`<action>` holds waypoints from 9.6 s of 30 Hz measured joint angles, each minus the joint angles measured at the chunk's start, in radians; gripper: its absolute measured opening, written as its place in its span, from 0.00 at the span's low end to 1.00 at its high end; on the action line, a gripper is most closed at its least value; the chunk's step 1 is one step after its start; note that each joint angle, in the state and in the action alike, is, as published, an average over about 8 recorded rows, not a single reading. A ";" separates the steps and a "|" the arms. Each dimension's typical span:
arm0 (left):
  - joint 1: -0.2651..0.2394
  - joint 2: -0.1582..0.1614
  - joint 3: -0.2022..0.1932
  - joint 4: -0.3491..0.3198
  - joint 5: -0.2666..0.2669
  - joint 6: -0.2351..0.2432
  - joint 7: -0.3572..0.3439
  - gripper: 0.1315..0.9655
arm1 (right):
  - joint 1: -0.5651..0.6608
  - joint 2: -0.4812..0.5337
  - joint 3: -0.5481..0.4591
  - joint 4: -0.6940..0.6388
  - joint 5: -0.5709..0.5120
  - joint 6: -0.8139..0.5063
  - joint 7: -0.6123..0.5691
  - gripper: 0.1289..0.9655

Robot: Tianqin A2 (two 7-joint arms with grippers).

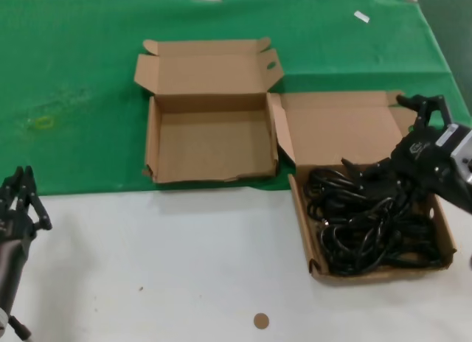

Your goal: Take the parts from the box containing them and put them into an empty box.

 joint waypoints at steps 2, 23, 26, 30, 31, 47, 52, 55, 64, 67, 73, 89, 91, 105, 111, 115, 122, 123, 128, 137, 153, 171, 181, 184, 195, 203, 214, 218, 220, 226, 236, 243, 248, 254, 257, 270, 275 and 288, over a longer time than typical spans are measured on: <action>0.000 0.000 0.000 0.000 0.000 0.000 0.000 0.08 | 0.045 0.025 -0.028 -0.025 -0.050 -0.071 0.027 1.00; 0.000 0.000 0.000 0.000 0.000 0.000 0.000 0.01 | 0.296 -0.008 0.082 -0.323 -0.448 -0.916 -0.019 1.00; 0.000 0.000 0.000 0.000 0.000 0.000 0.000 0.01 | 0.321 -0.029 0.098 -0.365 -0.460 -1.018 -0.053 1.00; 0.000 0.000 0.000 0.000 0.000 0.000 0.000 0.01 | 0.351 -0.062 0.112 -0.415 -0.491 -1.127 -0.085 1.00; 0.000 0.000 0.000 0.000 0.000 0.000 0.000 0.01 | 0.357 -0.071 0.114 -0.426 -0.502 -1.147 -0.090 1.00; 0.000 0.000 0.000 0.000 0.000 0.000 0.000 0.01 | 0.446 -0.212 0.115 -0.532 -0.702 -1.267 -0.099 0.92; 0.000 0.000 0.000 0.000 0.000 0.000 0.000 0.01 | 0.468 -0.244 0.111 -0.566 -0.748 -1.283 -0.104 0.83; 0.000 0.000 0.000 0.000 0.000 0.000 0.000 0.01 | 0.476 -0.258 0.112 -0.579 -0.768 -1.290 -0.105 0.77; 0.000 0.000 0.000 0.000 0.000 0.000 0.000 0.01 | 0.478 -0.274 0.121 -0.575 -0.808 -1.306 -0.088 0.62; 0.000 0.000 0.000 0.000 0.000 0.000 0.000 0.01 | 0.475 -0.274 0.122 -0.564 -0.819 -1.312 -0.077 0.53; 0.000 0.000 0.000 0.000 0.000 0.000 0.000 0.01 | 0.467 -0.271 0.125 -0.538 -0.839 -1.324 -0.055 0.37; 0.000 0.000 0.000 0.000 0.000 0.000 0.000 0.01 | 0.468 -0.266 0.140 -0.492 -0.868 -1.345 -0.011 0.11; 0.000 0.000 0.000 0.000 0.000 0.000 0.000 0.01 | 0.471 -0.265 0.144 -0.484 -0.870 -1.348 -0.003 0.09; 0.000 0.000 0.000 0.000 0.000 0.000 0.000 0.01 | 0.561 -0.288 0.157 -0.426 -0.881 -1.385 0.057 0.04; 0.000 0.000 0.000 0.000 0.000 0.000 0.000 0.01 | 0.633 -0.353 0.134 -0.442 -0.910 -1.389 0.075 0.03; 0.000 0.000 0.000 0.000 0.000 0.000 0.000 0.01 | 0.683 -0.415 0.111 -0.479 -0.933 -1.382 0.078 0.03; 0.000 0.000 0.000 0.000 0.000 0.000 0.000 0.01 | 0.766 -0.538 0.071 -0.593 -0.965 -1.356 0.065 0.03; 0.000 0.000 0.000 0.000 0.000 0.000 0.000 0.01 | 0.778 -0.556 0.066 -0.614 -0.969 -1.350 0.062 0.03; 0.000 0.000 0.000 0.000 0.000 0.000 0.000 0.01 | 0.835 -0.648 0.040 -0.723 -0.990 -1.321 0.043 0.03; 0.000 0.000 0.000 0.000 0.000 0.000 0.000 0.01 | 0.919 -0.800 0.003 -0.904 -1.022 -1.255 0.006 0.03; 0.000 0.000 0.000 0.000 0.000 0.000 0.000 0.01 | 1.003 -0.978 -0.011 -1.177 -1.030 -1.133 -0.108 0.03; 0.000 0.000 0.000 0.000 0.000 0.000 0.000 0.01 | 1.106 -1.086 0.043 -1.532 -0.991 -1.011 -0.337 0.07; 0.000 0.000 0.000 0.000 0.000 0.000 0.000 0.01 | 1.117 -1.093 0.057 -1.576 -0.983 -1.006 -0.377 0.21; 0.000 0.000 0.000 0.000 0.000 0.000 0.000 0.02 | 1.117 -1.092 0.058 -1.576 -0.982 -1.006 -0.378 0.29; 0.000 0.000 0.000 0.000 0.000 0.000 0.000 0.04 | 1.008 -1.072 0.101 -1.469 -0.944 -0.936 -0.340 0.59; 0.000 0.000 0.000 0.000 0.000 0.000 0.000 0.12 | 0.858 -1.044 0.160 -1.321 -0.892 -0.840 -0.286 0.70; 0.000 0.000 0.000 0.000 0.000 0.000 0.000 0.37 | 0.641 -1.003 0.246 -1.106 -0.816 -0.701 -0.210 0.91; 0.000 0.000 0.000 0.000 0.000 0.000 0.001 0.50 | 0.560 -0.988 0.278 -1.028 -0.788 -0.650 -0.182 0.96; 0.000 0.000 0.000 0.000 0.000 0.000 0.001 0.57 | 0.520 -0.981 0.294 -0.988 -0.774 -0.624 -0.168 0.96; 0.000 0.000 0.000 0.000 0.000 0.000 0.001 0.62 | 0.403 -0.959 0.340 -0.873 -0.732 -0.548 -0.126 0.99; 0.000 0.000 0.000 0.000 0.000 0.000 0.000 0.85 | 0.205 -0.922 0.418 -0.676 -0.663 -0.421 -0.055 1.00; 0.000 0.000 0.000 0.000 0.000 0.000 0.000 0.95 | 0.067 -0.896 0.473 -0.540 -0.614 -0.332 -0.007 1.00; 0.000 0.000 0.000 0.000 0.000 0.000 0.000 0.98 | -0.032 -0.878 0.512 -0.442 -0.580 -0.268 0.028 1.00; 0.000 0.000 0.000 0.000 0.000 0.000 0.000 1.00 | -0.150 -0.856 0.559 -0.325 -0.538 -0.192 0.070 1.00; 0.000 0.000 0.000 0.000 0.000 0.000 0.000 1.00 | -0.210 -0.844 0.583 -0.266 -0.517 -0.154 0.092 1.00; 0.000 0.000 0.000 0.000 0.000 0.000 0.001 1.00 | -0.313 -0.825 0.623 -0.164 -0.481 -0.088 0.128 1.00; 0.000 0.000 0.000 0.000 0.000 0.000 0.001 1.00 | -0.313 -0.825 0.623 -0.164 -0.481 -0.088 0.128 1.00; 0.000 0.000 0.000 0.000 0.000 0.000 0.001 1.00 | -0.313 -0.825 0.623 -0.164 -0.481 -0.088 0.128 1.00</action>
